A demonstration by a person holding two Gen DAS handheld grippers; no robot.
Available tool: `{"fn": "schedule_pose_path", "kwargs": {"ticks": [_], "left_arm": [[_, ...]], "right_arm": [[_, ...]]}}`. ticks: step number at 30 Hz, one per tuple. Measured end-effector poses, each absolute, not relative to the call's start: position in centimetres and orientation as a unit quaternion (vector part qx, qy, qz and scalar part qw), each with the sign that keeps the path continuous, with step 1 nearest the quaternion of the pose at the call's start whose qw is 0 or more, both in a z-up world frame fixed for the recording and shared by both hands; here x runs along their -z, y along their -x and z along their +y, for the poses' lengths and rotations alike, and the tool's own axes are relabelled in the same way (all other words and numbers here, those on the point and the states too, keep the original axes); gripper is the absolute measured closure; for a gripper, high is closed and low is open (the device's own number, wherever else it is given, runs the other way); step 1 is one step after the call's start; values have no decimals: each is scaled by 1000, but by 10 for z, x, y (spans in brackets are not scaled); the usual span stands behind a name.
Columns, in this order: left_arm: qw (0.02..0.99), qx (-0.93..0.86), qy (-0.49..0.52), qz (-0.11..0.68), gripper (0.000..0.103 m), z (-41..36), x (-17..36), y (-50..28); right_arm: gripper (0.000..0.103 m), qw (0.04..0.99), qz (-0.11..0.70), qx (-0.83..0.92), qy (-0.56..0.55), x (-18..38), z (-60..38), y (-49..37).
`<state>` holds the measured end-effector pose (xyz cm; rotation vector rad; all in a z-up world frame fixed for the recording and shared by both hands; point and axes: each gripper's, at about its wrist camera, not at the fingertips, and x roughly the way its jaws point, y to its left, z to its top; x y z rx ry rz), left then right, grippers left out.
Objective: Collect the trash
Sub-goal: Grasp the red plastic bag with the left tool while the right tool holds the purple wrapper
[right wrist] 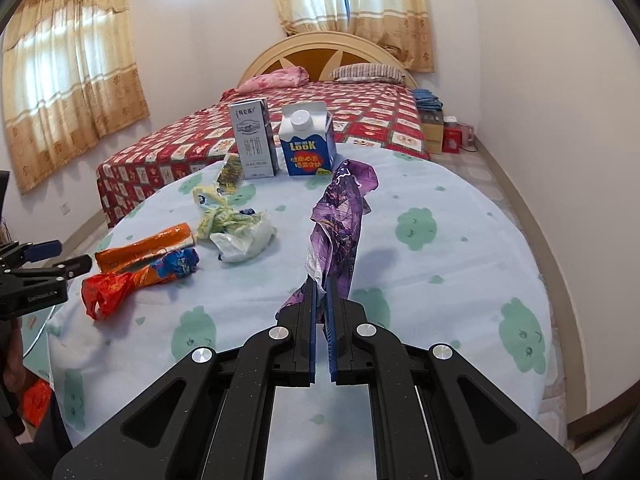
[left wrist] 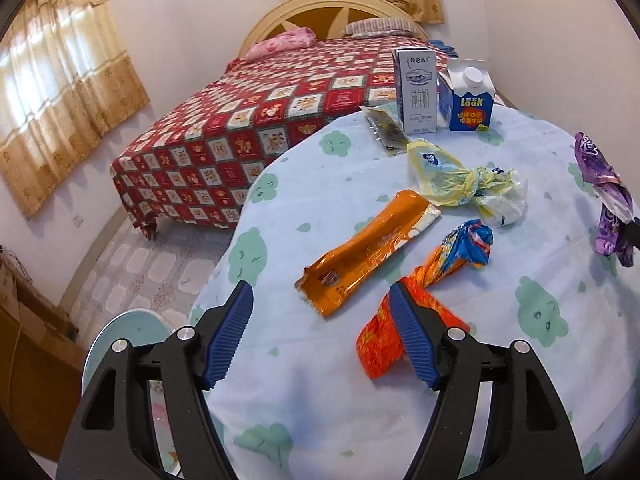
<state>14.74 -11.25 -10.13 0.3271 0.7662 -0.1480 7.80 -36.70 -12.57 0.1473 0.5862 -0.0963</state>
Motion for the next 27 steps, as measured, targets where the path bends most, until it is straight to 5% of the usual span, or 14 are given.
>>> {"fn": "schedule_pose_path", "kwargs": {"ticks": [19,20,22,24,27], "left_arm": [[894,88,-180,402,29,-145,144,-138],[894,88,-177,403,36,-142,144,-140],[889,103,-173,411,78,-137,143,-143],[886,112,-169,417,99,-134,142,-147],[889,114,-170,409,103,-128,135,-144]], "right_arm": [[98,953,290,60,-69,137,-372,-77],[97,953,291,58,-69,137,-372,-77],[98,953,291,57,-68,138,-371,-77],[98,953,290,52,-68,138,-368,-77],[98,955,288,44,-61,136,-360,-77]]}}
